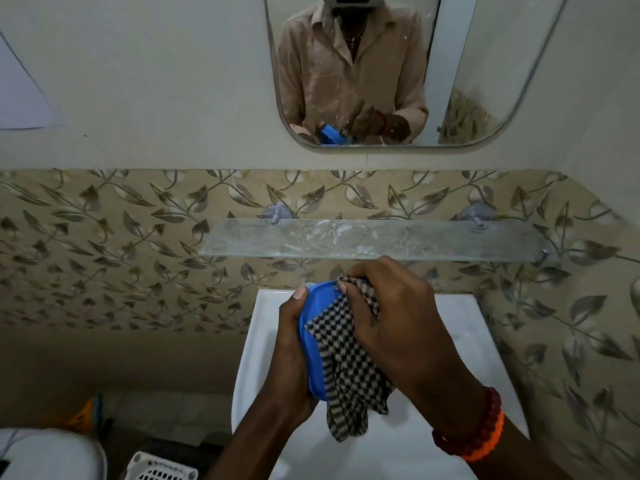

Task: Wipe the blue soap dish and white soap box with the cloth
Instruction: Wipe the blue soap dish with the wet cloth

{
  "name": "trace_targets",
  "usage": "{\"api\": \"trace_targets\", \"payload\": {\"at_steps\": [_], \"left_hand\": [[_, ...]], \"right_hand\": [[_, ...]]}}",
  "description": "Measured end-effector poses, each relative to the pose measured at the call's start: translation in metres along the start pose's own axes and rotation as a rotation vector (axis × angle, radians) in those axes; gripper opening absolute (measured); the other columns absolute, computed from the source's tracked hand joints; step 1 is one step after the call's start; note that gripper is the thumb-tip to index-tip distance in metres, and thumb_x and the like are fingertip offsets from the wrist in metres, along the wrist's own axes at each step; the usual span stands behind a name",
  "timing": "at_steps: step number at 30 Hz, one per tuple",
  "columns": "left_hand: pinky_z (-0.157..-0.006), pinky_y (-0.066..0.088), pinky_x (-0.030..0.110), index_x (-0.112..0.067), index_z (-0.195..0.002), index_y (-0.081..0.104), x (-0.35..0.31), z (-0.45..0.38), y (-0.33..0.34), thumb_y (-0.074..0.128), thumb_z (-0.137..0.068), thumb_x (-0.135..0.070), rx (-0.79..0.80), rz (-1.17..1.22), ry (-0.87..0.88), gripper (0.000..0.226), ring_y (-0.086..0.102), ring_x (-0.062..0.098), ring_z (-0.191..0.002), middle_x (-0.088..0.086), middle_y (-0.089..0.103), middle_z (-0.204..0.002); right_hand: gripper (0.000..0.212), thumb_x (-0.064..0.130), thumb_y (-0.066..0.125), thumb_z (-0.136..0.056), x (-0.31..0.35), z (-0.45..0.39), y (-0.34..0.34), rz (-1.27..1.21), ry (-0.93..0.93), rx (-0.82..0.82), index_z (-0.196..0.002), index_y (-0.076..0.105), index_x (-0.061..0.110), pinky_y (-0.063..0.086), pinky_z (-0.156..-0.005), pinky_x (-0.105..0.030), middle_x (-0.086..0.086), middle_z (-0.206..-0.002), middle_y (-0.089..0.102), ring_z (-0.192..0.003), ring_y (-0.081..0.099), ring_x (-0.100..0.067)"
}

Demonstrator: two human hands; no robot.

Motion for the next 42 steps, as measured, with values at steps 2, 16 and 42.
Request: {"api": "trace_targets", "payload": {"at_steps": [2,16,42], "left_hand": [[-0.068,0.063,0.033,-0.018,-0.091,0.086,0.002,0.001,-0.001,0.053,-0.079,-0.062,-0.002,-0.005,-0.021,0.056,0.079,0.024,-0.086,0.012,0.081,-0.097],[-0.063,0.064,0.038,-0.015,-0.107,0.082,-0.006,-0.005,-0.018,0.056,-0.069,-0.072,-0.078,0.023,0.084,0.073,0.077,0.025,-0.079,0.012,0.08,-0.096],[-0.088,0.059,0.045,-0.016,-0.12,0.077,0.013,-0.007,-0.027,0.045,-0.08,-0.085,-0.022,-0.043,-0.163,0.086,0.072,0.028,-0.1,0.015,0.074,-0.121]], "right_hand": [[0.009,0.015,0.065,-0.094,0.01,0.006,0.005,-0.009,-0.051,0.028,-0.102,0.068,0.012,0.047,-0.079,-0.011,-0.001,-0.096,0.068,-0.085,0.059,-0.004],[0.012,0.036,0.063,-0.093,-0.021,0.031,0.004,0.001,0.18,0.306,-0.094,0.067,0.024,0.043,-0.079,-0.013,0.01,-0.093,0.067,-0.092,0.06,-0.004],[0.019,0.022,0.076,-0.083,-0.042,0.079,0.003,-0.466,0.408,0.164,-0.089,0.073,0.04,0.061,-0.075,-0.028,0.016,-0.087,0.077,-0.084,0.073,-0.002]]}}
Point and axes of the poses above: each hand's wrist, its own z-axis away from the middle knuckle, its own y-axis out of the palm, x = y × z, the point moved 4 cm from there along -z, towards the middle knuckle
